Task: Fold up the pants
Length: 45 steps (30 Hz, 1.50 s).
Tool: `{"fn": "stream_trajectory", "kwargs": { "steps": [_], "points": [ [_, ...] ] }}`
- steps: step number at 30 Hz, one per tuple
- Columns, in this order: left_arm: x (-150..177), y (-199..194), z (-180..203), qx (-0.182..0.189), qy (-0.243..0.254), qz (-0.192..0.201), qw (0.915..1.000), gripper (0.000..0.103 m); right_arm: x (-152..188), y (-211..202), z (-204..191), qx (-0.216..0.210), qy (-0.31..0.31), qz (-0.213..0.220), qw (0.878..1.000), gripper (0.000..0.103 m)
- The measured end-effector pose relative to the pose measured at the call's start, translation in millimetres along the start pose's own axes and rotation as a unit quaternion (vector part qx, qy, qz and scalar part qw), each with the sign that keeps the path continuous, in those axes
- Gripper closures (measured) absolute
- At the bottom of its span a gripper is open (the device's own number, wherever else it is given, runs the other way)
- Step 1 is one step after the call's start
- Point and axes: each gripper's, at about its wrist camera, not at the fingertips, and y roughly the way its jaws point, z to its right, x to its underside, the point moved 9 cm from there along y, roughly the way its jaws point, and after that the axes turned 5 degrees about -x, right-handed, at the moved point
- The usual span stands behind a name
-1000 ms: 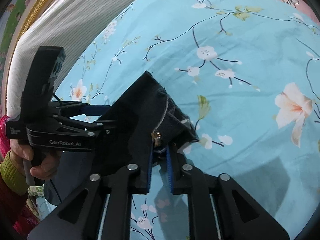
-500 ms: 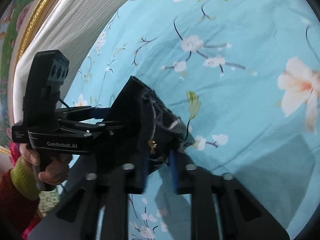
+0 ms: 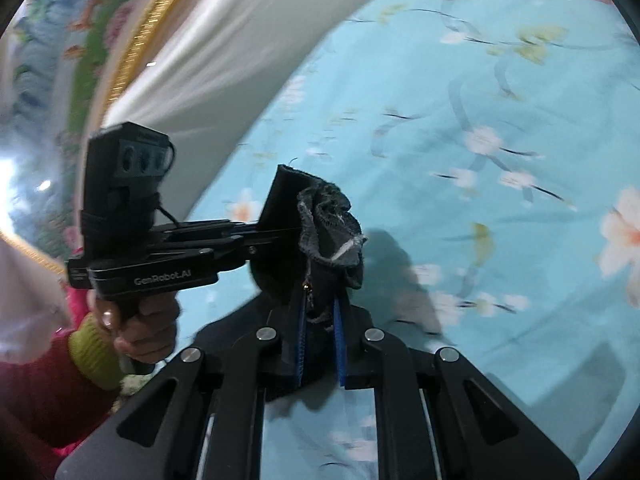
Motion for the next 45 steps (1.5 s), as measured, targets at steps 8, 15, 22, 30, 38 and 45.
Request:
{"fn": "stream_trajectory", "kwargs": {
  "steps": [8,15,22,30,38,45],
  "points": [
    [35.2,-66.9,-29.9,-0.003,-0.046,0.05,0.9977,0.093,10.0,30.6,-77.1,-0.101,-0.065,-0.049,0.992,0.09],
    [91.9,-100.3,-68.1,-0.014,-0.093,0.066,0.9934,0.093,41.4,77.0,-114.4,-0.131,-0.09,-0.114,0.981,0.09],
    [150.6,-100.8,-104.5,-0.038,-0.142,0.054,0.9876,0.093,79.2,122.3,-127.5,-0.13,-0.111,-0.182,0.968,0.09],
    [195.9,-80.7,-136.6,-0.063,-0.194,0.037,0.9783,0.094,123.6,165.8,-124.5,-0.101,-0.14,-0.244,0.954,0.09],
    [227.7,-62.8,-154.3,-0.072,-0.243,0.02,0.967,0.097,144.6,189.2,-120.2,-0.06,-0.167,-0.275,0.945,0.089],
    [249.9,-59.9,-163.5,-0.071,-0.293,0.014,0.9535,0.097,158.7,200.4,-115.3,-0.031,-0.174,-0.297,0.938,0.084]
  ]
}}
